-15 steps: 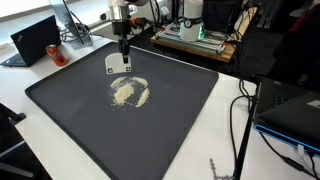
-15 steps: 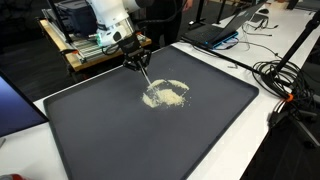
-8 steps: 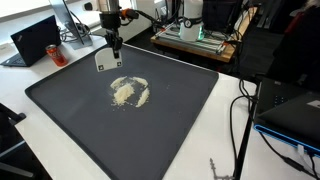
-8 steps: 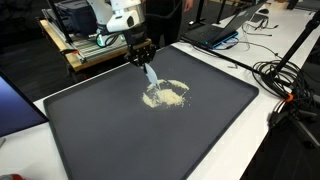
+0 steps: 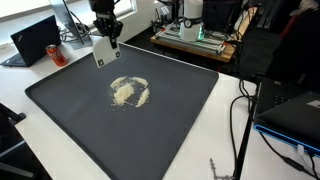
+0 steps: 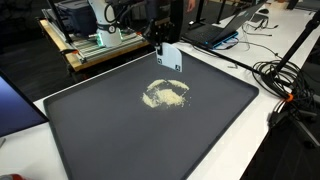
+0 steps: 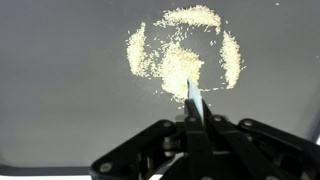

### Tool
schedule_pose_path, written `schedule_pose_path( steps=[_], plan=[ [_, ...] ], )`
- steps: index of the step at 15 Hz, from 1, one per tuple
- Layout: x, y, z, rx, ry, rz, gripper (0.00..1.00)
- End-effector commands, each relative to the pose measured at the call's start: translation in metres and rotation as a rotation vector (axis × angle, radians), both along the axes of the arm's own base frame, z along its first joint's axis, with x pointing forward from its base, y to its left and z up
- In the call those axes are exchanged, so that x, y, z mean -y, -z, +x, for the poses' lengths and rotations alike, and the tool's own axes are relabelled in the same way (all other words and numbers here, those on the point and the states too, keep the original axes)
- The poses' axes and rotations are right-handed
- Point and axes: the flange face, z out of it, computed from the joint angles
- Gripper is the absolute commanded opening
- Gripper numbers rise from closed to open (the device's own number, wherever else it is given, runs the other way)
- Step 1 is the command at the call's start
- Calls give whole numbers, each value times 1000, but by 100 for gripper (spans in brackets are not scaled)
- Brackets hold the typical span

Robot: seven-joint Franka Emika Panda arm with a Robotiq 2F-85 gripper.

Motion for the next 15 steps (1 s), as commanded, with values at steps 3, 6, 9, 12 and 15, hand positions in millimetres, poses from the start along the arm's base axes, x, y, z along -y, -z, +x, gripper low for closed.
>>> schedule_pose_path(
  steps=[3,6,9,12,15],
  plan=[
    [-38,-4,37,-59,-116,-43,1],
    [-52,8,51,-109,-165,-43,1],
    [-59,17,63,-156,-206,-52,1],
    [-61,12,68,-189,-252,-40,1],
    [-58,-9,60,-202,-314,-29,1]
  ],
)
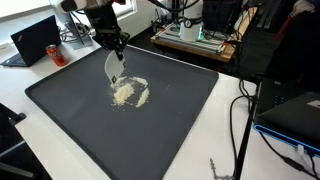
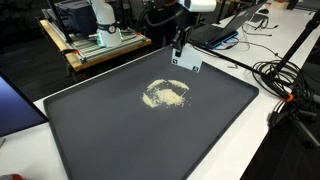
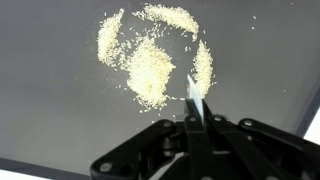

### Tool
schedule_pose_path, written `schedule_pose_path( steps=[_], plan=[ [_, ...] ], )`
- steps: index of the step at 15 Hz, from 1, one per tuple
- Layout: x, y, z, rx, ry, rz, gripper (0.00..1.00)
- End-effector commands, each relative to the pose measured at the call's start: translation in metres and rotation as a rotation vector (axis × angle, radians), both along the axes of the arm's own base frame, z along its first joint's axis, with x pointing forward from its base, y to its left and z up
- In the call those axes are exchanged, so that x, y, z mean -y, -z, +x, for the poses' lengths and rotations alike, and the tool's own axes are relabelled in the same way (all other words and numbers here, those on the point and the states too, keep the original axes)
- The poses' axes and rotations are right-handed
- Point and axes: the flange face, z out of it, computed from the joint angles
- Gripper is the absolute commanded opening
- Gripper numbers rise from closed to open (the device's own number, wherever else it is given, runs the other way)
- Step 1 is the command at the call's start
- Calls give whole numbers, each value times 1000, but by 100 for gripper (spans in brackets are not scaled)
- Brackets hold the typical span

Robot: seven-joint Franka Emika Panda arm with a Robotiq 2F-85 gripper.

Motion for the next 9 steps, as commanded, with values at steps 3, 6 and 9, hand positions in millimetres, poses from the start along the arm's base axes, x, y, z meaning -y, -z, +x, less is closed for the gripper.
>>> schedule_pose_path(
  steps=[3,6,9],
  plan=[
    [15,-49,-20,-34,-104,5,1],
    [23,-80,-40,-26,-148,13,1],
    [27,-108,-63,-7,-209,37,1]
  ],
)
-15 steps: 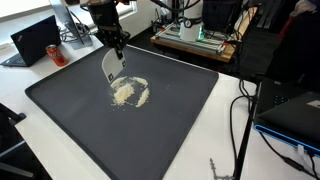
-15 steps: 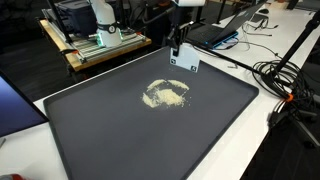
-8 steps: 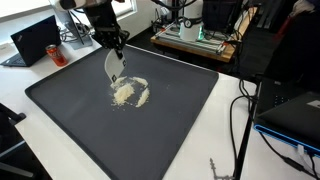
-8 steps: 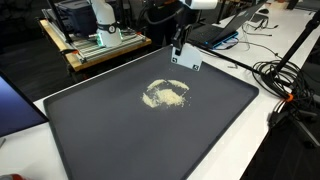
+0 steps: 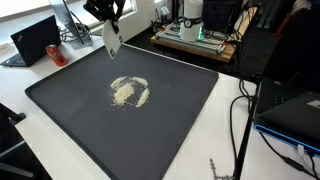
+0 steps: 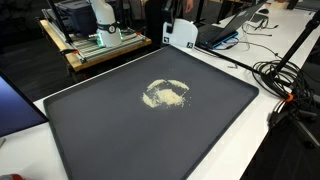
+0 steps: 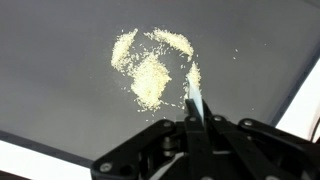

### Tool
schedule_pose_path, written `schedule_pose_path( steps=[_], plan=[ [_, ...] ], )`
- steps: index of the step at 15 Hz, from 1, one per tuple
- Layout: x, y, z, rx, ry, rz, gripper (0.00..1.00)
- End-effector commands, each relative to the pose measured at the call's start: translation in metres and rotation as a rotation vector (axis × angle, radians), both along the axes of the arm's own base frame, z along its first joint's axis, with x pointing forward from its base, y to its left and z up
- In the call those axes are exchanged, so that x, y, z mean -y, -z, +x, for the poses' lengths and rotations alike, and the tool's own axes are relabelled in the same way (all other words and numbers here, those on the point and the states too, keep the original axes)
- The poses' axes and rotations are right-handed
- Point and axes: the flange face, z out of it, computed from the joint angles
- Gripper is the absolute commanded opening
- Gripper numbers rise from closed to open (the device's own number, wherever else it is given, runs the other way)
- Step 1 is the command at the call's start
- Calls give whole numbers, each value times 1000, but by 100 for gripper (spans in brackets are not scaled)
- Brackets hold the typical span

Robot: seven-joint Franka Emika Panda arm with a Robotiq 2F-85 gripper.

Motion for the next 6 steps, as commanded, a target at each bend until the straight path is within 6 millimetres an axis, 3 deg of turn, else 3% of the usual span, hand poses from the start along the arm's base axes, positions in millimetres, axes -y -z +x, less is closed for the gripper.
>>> schedule_pose_path(
  steps=[1,6],
  plan=[
    [2,-32,-39,23,-87,19,1],
    [1,-57,-75,66,-210,69,1]
  ],
)
